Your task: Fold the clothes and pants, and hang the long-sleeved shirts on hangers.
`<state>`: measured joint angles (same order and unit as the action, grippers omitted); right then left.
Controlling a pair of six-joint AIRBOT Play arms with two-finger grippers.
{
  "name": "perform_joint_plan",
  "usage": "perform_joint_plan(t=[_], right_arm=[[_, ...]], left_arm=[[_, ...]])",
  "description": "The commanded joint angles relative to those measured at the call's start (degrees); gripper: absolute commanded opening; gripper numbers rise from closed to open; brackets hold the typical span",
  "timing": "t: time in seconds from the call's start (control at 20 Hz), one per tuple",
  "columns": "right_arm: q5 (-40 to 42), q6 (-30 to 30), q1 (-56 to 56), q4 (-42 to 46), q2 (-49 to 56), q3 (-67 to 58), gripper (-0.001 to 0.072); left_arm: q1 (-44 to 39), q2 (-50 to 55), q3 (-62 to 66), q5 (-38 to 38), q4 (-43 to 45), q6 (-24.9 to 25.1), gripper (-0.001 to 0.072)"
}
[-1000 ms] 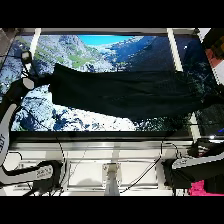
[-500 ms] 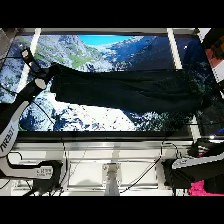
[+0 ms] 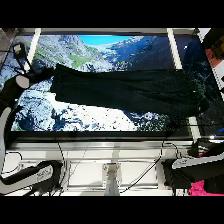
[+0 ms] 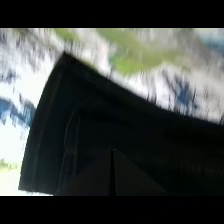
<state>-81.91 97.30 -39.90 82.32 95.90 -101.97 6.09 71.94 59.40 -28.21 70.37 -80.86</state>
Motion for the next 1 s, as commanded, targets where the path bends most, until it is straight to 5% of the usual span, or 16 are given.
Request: perform_joint_plan(t=[0.0,0.25,0.35,0.4,0.5,0.6,0.75,0.95], right_arm=[[-2.2,-10.4,-1.1,-14.9,-0.1,2.1,0.0019],[-8.8,-27.2,-3.1,-45.6,-0.9,10.0,0.0020],[-8.1,-27.5,-2.9,-50.2,-0.9,10.0,0.0022],[-6.8,-27.5,-2.6,-51.1,-0.9,10.0,0.0023],[-3.2,-27.4,-2.0,-50.9,-0.9,10.0,0.0131],[-1.2,-27.3,-1.3,-51.0,-0.9,10.0,0.0443],[-1.0,-27.3,0.0,-51.0,-0.9,9.9,0.0478],[-1.0,-27.3,1.5,-51.0,-0.9,9.9,0.0478]], left_arm=[[5.0,-4.9,-6.9,-14.2,2.4,-2.5,0.0008],[11.8,-14.4,-25.0,-14.7,-10.7,-2.5,0.0009],[12.6,-14.6,-28.7,-14.2,-18.0,-2.5,0.0010],[12.4,-14.3,-29.5,-12.7,-19.4,-2.4,0.0080],[11.7,-12.9,-29.7,-7.3,-19.9,-2.8,0.0579],[11.8,-11.1,-29.7,-2.8,-23.8,-4.2,0.0597],[11.7,-7.7,-29.7,3.1,-29.8,-3.8,0.0593],[11.7,-3.6,-29.7,8.3,-33.3,-3.8,0.0496]])
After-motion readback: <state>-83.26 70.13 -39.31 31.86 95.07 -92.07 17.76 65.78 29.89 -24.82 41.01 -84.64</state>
